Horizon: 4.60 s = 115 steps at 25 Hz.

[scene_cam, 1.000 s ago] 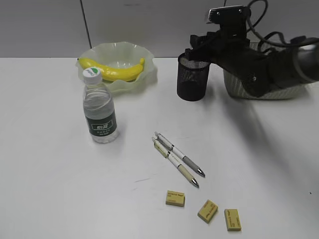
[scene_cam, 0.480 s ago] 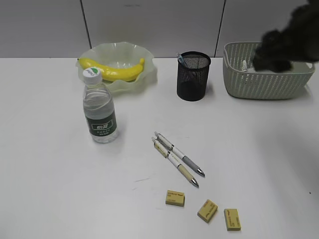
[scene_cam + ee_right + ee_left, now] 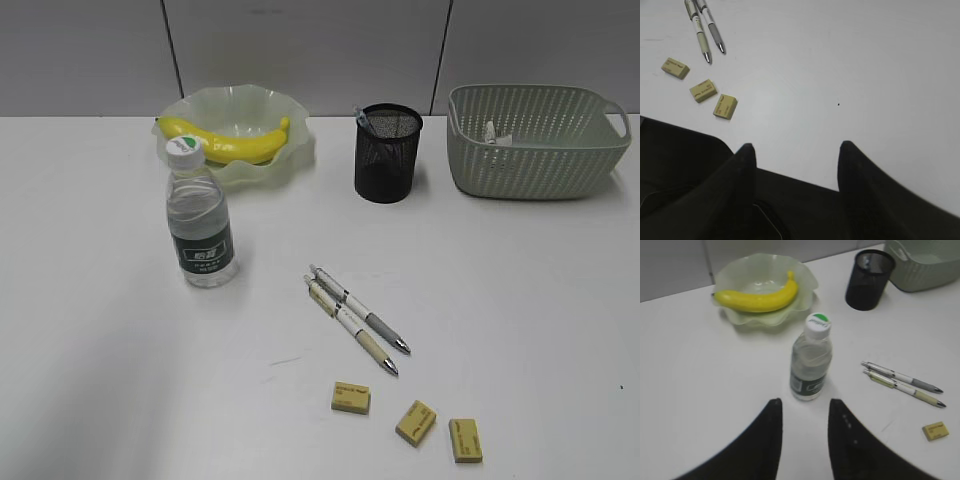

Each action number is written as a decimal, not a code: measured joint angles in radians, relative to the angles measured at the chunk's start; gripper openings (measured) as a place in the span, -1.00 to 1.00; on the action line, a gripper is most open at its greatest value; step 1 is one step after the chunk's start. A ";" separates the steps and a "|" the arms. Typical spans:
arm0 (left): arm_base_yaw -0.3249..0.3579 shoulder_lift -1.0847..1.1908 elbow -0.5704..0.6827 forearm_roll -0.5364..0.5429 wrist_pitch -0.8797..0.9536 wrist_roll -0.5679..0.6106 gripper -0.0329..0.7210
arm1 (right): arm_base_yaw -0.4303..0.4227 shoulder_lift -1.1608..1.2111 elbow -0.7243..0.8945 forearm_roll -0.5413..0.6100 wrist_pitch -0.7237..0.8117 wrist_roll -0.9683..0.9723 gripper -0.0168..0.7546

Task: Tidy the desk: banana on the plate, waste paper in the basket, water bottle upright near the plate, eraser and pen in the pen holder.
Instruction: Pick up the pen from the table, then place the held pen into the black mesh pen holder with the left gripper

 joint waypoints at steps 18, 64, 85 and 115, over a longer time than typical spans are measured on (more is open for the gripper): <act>-0.707 1.162 -0.708 0.313 -0.005 -0.767 0.13 | 0.000 -0.424 0.075 -0.010 0.042 0.003 0.12; -0.671 1.375 -0.746 0.776 0.009 -1.769 -0.62 | 0.000 -0.424 0.106 -0.007 -0.020 0.001 0.12; -0.508 1.518 -1.189 2.033 -0.350 -2.227 -0.65 | 0.000 -0.424 0.106 -0.007 -0.023 0.001 0.12; -0.481 1.493 -1.385 2.051 -0.859 -2.245 -0.26 | 0.000 -0.424 0.106 -0.007 -0.024 0.003 0.12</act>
